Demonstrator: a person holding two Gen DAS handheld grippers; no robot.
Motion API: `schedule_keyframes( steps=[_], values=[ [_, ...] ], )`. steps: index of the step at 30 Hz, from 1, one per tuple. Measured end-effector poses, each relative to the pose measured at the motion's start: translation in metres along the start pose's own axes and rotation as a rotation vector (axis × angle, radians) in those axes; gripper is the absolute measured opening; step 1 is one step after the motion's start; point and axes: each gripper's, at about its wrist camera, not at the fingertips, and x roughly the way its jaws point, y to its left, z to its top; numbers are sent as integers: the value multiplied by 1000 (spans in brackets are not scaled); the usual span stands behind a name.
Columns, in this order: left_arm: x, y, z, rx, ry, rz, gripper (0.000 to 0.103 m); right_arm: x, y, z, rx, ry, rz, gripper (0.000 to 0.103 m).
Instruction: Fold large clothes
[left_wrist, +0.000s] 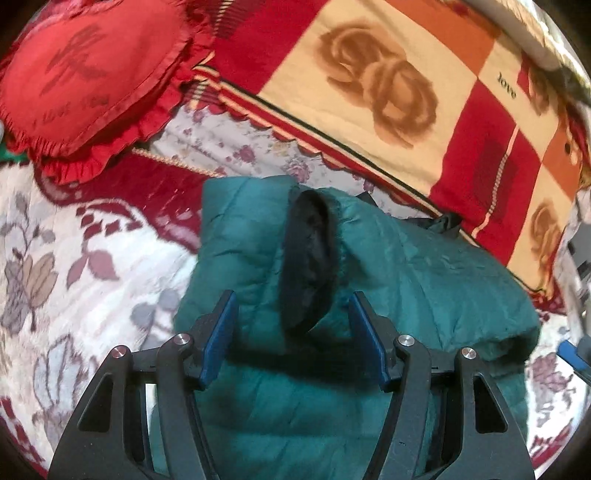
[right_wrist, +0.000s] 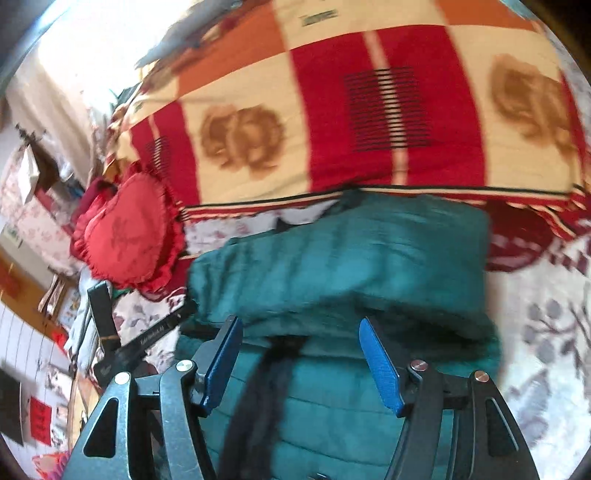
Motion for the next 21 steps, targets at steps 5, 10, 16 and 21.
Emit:
schedule_keyframes(
  steps=[5,10,16,21],
  values=[
    [9,-15,8,56,1,-10,15,-19,-29,3,34,-59,-65,63],
    [-14,-2,24,51,-46,-30,7,-15,-37,9,55,-75,-115,63],
    [-24,38,19,23,-77,39,2,20,-23,12,43,-42,-82,63],
    [-14,58,6,-54,-5,-30,1,50,-8,11,64,-30,-68,63]
  ],
)
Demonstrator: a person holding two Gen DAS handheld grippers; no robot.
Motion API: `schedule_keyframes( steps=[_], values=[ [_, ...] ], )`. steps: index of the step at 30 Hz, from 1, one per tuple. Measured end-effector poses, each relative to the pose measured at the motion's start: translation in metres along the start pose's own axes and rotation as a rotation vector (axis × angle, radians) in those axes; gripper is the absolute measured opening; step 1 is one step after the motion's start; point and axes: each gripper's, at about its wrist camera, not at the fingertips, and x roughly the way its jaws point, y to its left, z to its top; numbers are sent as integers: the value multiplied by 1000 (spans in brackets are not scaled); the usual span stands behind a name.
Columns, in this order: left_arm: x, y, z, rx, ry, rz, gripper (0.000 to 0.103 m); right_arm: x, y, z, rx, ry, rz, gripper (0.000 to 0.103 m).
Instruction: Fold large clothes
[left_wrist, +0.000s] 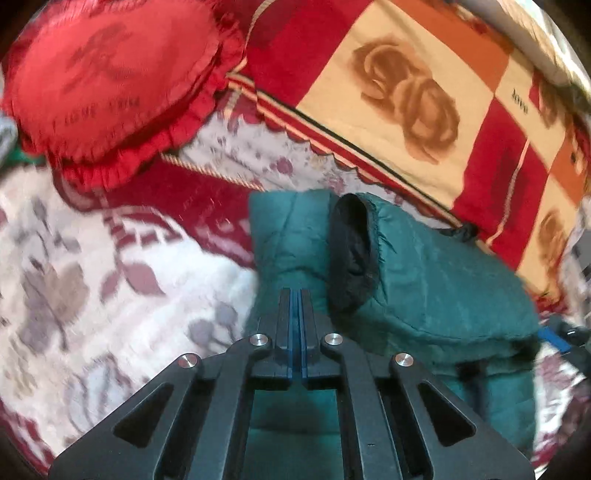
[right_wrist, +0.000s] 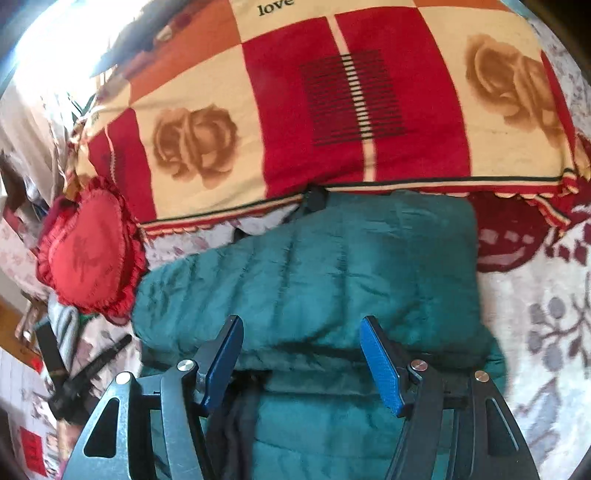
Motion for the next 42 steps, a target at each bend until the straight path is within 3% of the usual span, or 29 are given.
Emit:
schedule_keyframes(
  steps=[3,5,6,7,9,11,15,17,19,22,27,33,37,42],
  values=[
    [-9,0,3,-41,-7,-76,3,-3,12,-3,-39,11,7,63],
    [-13,-8,8,-34,-11,-102,10,-8,19,-5,-83,11,-9,63],
    [-14,-13,9,-28,-13,-119,29,-11,21,-6,-102,7,-16,63],
    [-14,-17,11,-30,-14,-127,59,-15,22,-7,-111,3,-21,63],
    [-16,-21,13,-57,-43,-137,76,-19,20,-7,-99,0,-14,63],
    [-11,-25,16,-75,-52,-140,76,-24,14,-7,-79,-3,-4,63],
    [15,-35,19,-65,27,-95,76,-31,7,-9,-71,-8,-14,63],
    [25,-40,17,-44,43,-81,71,-35,2,-9,-58,-10,-10,63],
    [32,-49,14,17,62,-55,21,-37,0,-9,-51,-15,-15,63],
    [25,-55,12,62,38,-56,9,-40,-1,-7,-47,-24,-22,63],
    [-11,-40,15,98,-54,-38,9,-36,6,-3,-70,-32,-19,63],
    [13,-14,-1,57,11,30,9,11,22,-9,-95,36,-28,63],
    [22,-18,-11,78,13,58,9,62,22,-23,-138,132,-130,63],
    [16,-23,-12,108,-6,73,10,65,19,-27,-151,114,-145,63]
  ],
)
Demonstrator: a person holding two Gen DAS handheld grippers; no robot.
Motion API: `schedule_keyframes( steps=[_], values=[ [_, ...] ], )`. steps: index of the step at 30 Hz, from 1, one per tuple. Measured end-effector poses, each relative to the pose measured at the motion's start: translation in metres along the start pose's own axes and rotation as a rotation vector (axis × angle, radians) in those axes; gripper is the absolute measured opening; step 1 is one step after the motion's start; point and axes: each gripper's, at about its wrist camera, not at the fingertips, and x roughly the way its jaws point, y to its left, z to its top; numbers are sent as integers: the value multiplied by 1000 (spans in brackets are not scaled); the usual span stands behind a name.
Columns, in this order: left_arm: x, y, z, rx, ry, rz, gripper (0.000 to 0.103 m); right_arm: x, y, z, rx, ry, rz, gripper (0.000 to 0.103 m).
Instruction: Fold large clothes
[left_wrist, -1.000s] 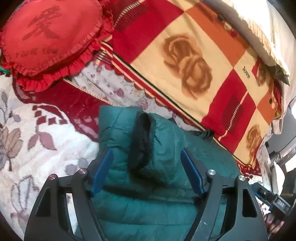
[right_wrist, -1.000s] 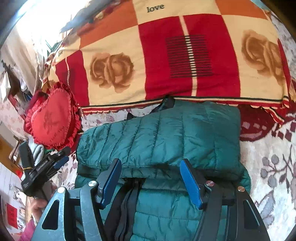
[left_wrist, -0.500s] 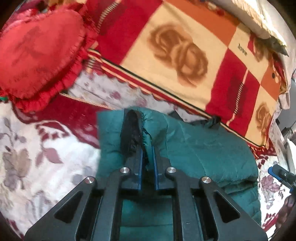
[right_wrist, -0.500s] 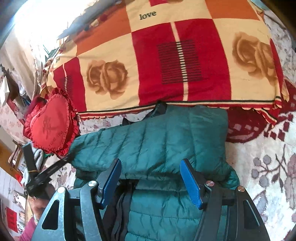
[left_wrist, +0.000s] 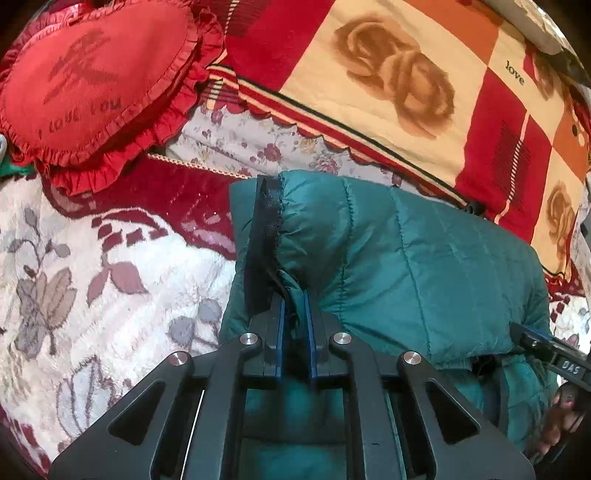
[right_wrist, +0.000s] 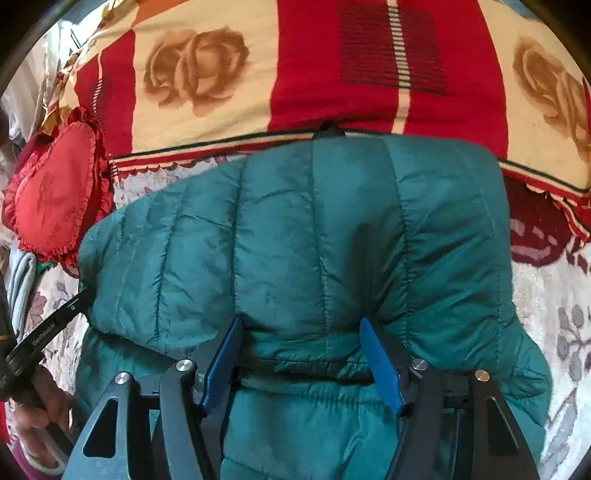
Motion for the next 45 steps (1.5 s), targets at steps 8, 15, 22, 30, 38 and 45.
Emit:
schedule_keyframes(
  steps=[8,15,22,30,38,45],
  values=[
    [-37,-10,4,53,-75,33,17,-66,-8,6,-45,-106,-5,63],
    [-54,-26,16,93,-138,40,17,-72,-12,20,-38,-133,-41,68],
    [-14,-29,18,94,-76,86,17,-36,-16,39,-54,-133,-74,68],
    [21,-23,8,109,-32,152,43,25,-31,53,-63,-53,-145,69],
    [24,-19,9,92,-19,142,47,-10,-29,49,-67,-73,-139,68],
    [23,-19,8,93,-19,144,47,-42,-39,25,-91,-103,-178,68]
  ],
)
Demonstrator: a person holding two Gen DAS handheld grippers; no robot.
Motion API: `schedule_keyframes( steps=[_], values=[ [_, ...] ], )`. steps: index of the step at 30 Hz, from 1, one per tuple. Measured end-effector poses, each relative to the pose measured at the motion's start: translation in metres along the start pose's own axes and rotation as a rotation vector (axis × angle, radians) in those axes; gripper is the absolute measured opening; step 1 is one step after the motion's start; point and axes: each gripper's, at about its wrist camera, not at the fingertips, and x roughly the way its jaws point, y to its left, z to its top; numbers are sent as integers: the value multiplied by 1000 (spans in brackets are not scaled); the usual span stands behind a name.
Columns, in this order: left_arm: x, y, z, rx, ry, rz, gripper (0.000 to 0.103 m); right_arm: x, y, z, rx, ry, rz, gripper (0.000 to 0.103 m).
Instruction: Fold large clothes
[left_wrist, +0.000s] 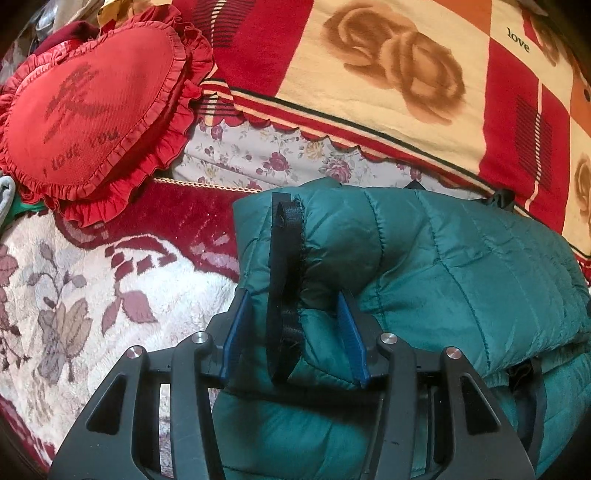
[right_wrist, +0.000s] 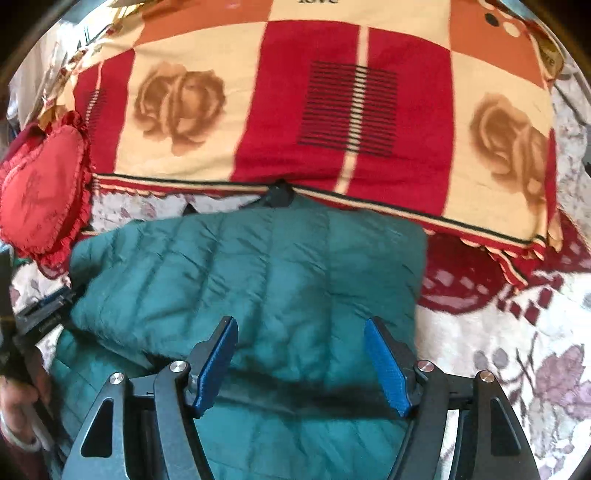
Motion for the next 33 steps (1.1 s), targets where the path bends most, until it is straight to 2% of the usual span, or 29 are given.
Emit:
schedule_keyframes(
  steps=[4,6,11,16,19,23,24,26,29,33],
  values=[
    [2,-1,-1,6,0,3,49,32,-13,-13,33,80,-38,68],
    [3,-2,-2,11,0,7,49,41,-13,-15,33,80,-42,70],
    [4,-1,-2,5,2,0,49,25,-8,-13,1,79,-49,70],
    [6,1,-3,-6,3,-12,49,-13,-16,-12,38,-6,-21,70],
    [6,1,-3,-6,2,-12,49,-18,-16,-7,53,-34,-28,70],
    [7,1,-3,-6,3,-12,50,5,-17,-5,56,14,-46,70],
    [7,1,-3,-6,3,-10,52,22,-18,-8,53,67,-74,70],
    [8,1,-4,-9,3,-7,58,40,-23,-13,78,104,-71,71],
    [6,7,-5,-27,8,-24,61,33,-26,-14,95,79,-58,72],
    [-6,15,-8,-38,19,-50,61,3,-35,-18,106,56,-27,72]
  ],
)
